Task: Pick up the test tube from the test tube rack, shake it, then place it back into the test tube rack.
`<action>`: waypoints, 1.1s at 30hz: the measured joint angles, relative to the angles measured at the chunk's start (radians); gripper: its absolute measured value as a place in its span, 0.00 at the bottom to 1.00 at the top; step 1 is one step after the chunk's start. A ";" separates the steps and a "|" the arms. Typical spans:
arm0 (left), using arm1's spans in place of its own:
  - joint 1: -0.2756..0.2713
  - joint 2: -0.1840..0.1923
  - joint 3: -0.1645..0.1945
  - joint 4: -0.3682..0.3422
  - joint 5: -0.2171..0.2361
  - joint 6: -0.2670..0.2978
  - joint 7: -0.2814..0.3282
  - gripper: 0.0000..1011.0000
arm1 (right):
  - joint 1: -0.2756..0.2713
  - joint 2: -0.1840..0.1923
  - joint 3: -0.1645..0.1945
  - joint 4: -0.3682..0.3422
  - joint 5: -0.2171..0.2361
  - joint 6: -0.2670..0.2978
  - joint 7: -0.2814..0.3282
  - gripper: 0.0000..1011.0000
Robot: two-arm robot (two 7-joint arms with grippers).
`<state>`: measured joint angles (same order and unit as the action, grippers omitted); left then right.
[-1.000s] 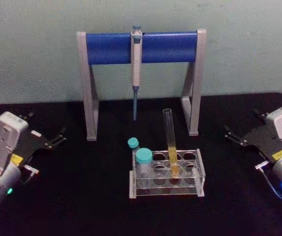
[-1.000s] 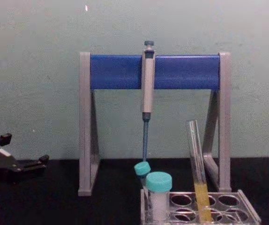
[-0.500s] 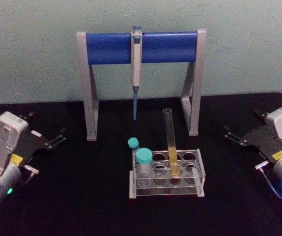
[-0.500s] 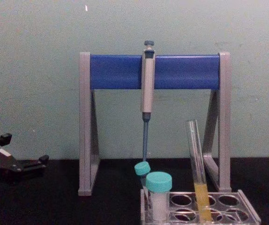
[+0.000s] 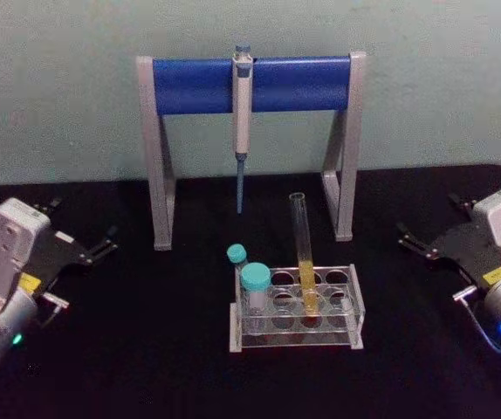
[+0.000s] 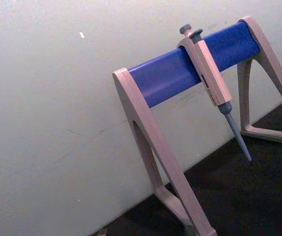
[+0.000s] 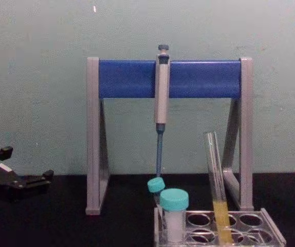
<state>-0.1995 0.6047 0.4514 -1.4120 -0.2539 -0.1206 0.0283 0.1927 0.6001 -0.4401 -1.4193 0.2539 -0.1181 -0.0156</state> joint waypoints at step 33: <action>0.000 0.000 0.000 0.000 0.000 0.000 0.000 1.00 | 0.044 0.013 0.022 -0.083 0.281 0.180 0.555 0.99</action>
<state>-0.1995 0.6047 0.4514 -1.4120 -0.2539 -0.1205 0.0283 0.2363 0.6131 -0.4185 -1.5026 0.5347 0.0624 0.5391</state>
